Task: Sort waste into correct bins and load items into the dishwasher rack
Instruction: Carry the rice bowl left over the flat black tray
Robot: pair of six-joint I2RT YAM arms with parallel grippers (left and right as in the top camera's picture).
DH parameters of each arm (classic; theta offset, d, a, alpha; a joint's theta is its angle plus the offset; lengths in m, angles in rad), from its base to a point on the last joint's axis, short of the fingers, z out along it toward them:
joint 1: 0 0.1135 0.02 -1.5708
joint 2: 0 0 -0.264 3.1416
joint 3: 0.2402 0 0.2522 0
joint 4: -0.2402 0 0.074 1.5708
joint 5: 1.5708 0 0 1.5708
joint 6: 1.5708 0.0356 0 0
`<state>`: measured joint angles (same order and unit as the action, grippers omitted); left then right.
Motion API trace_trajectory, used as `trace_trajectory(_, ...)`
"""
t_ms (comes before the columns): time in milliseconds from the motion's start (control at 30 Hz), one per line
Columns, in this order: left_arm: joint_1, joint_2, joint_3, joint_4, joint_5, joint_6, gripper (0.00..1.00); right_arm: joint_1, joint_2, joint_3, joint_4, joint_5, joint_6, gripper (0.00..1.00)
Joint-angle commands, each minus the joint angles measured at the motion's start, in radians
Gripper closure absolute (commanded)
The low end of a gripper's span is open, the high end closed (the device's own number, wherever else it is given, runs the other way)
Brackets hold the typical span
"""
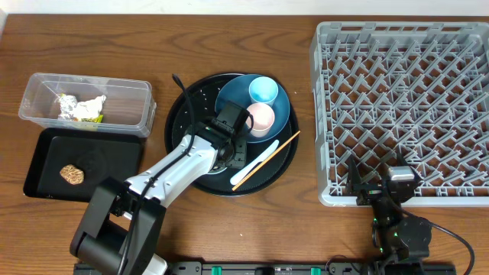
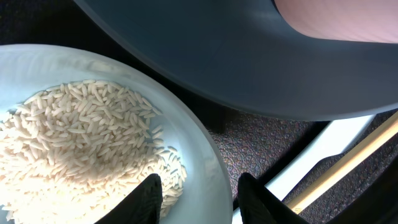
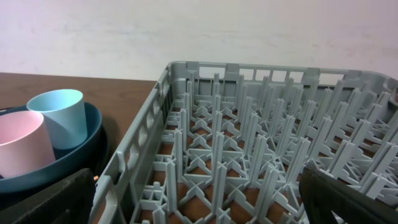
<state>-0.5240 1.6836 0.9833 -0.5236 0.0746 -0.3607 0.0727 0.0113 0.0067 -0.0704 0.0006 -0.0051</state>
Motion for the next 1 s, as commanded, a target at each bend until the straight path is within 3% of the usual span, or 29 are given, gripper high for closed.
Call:
trace_trajectory(0, -0.001, 0.012, -0.018, 0.004, -0.016, 0.012, 0.59, 0.006, -0.004, -0.001, -0.004, 0.01, -0.008, 0.01)
trace_trajectory(267, -0.001, 0.012, -0.019, 0.01, -0.016, 0.012, 0.61, 0.006, -0.004, -0.001, -0.004, 0.01, -0.008, 0.01)
trace_trajectory(633, -0.001, 0.026, -0.031, 0.01, -0.016, 0.012, 0.85, 0.006, -0.004, -0.001, -0.004, 0.01, -0.008, 0.01)
trace_trajectory(967, -0.001, 0.028, -0.031, 0.008, -0.016, 0.012, 0.93, 0.006, -0.004, -0.001, -0.004, 0.01, -0.008, 0.01)
